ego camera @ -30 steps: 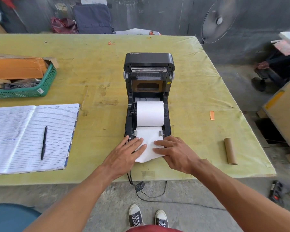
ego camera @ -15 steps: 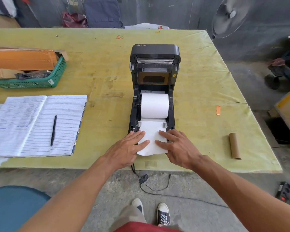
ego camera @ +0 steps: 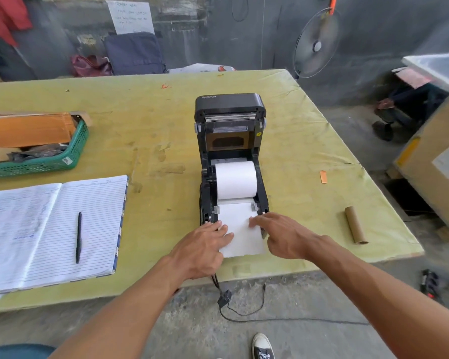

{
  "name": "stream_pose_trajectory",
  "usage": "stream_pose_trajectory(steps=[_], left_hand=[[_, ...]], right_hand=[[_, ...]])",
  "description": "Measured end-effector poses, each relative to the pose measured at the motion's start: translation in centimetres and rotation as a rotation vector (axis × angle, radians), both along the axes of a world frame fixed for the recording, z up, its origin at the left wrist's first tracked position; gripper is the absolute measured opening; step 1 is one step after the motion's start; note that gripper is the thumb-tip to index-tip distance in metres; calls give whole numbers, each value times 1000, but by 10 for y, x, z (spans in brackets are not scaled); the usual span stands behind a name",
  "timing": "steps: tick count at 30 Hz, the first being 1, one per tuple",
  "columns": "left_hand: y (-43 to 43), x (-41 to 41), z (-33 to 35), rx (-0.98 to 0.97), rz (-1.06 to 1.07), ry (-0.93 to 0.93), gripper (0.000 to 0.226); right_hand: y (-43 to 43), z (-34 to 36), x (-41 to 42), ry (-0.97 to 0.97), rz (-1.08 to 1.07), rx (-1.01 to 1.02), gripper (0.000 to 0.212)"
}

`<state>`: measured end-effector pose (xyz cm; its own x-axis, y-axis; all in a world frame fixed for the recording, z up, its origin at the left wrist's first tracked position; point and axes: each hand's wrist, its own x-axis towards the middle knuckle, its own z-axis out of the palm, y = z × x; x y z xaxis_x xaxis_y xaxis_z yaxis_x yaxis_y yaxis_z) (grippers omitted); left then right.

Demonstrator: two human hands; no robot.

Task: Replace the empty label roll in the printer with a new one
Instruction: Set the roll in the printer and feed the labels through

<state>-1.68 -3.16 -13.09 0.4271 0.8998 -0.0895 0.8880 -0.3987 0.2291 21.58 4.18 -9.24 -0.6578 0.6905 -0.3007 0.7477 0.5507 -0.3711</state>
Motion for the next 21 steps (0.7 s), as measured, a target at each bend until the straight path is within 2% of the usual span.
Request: stream_pose_trajectory(steps=[3, 6, 8, 11, 14, 21], left_hand=[[2, -3, 4, -4, 18, -53, 65], [7, 1, 6, 27, 144, -142, 57], [14, 7, 10, 107, 210, -186, 43], [21, 16, 11, 164, 229, -103, 10], [24, 18, 8, 171, 226, -23, 9], [27, 22, 4, 204, 182, 39, 9]], right_hand=[[1, -6, 1, 4, -48, -10, 58], [5, -10, -6, 51, -138, 38, 39], [7, -11, -15, 69, -153, 116, 28], [9, -16, -27, -18, -61, 255, 22], [10, -21, -31, -77, 12, 368, 19], [8, -29, -28, -36, 108, 494, 15]])
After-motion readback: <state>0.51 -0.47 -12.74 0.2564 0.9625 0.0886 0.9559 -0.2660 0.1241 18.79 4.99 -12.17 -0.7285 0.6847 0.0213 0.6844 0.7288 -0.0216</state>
